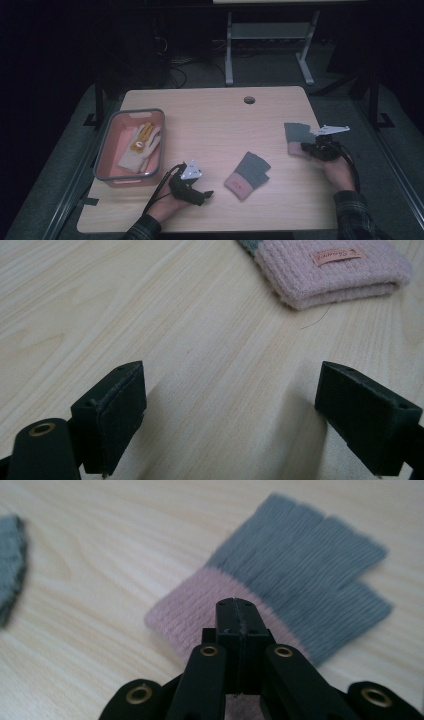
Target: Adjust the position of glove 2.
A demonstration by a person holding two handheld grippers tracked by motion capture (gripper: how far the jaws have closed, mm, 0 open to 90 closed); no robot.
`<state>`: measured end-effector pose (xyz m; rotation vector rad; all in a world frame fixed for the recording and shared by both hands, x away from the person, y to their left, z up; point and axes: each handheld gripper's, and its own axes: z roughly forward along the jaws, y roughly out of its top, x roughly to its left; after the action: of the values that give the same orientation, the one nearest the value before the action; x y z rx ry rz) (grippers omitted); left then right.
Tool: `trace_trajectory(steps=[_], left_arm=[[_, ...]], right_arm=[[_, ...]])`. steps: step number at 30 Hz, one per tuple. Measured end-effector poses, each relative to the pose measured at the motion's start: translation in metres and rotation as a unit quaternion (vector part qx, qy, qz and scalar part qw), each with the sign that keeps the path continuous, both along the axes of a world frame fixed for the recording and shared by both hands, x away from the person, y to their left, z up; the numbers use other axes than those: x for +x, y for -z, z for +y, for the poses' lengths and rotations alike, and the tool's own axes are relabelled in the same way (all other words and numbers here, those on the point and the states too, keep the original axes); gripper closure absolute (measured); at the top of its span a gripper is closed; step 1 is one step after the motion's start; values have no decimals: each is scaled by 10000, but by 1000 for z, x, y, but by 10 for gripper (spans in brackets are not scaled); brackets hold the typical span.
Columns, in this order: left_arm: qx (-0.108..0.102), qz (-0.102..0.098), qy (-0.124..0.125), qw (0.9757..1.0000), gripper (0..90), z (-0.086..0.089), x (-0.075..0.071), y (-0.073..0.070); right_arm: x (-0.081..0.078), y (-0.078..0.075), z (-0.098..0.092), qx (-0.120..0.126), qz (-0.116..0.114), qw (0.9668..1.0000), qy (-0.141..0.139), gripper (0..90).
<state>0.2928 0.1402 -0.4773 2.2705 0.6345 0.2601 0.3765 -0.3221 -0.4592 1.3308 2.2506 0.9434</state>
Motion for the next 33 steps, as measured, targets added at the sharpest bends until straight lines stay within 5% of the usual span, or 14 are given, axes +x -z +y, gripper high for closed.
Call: trace_trajectory(steps=[14, 25, 30, 33], left_arm=[[-6, 7, -14, 10000, 123, 0, -1, 0], [-26, -12, -21, 10000, 123, 0, -1, 0], [-29, -16, -20, 10000, 123, 0, -1, 0], [-26, -17, -19, 10000, 123, 0, -1, 0]], right_arm=[[-27, -2, 18, -62, 317, 9977, -592, 900], [-62, -3, 44, 185, 509, 9900, -1302, 899], [-73, -4, 56, 264, 542, 9865, -1524, 899], [-72, -9, 54, 259, 258, 9884, -1472, 874]])
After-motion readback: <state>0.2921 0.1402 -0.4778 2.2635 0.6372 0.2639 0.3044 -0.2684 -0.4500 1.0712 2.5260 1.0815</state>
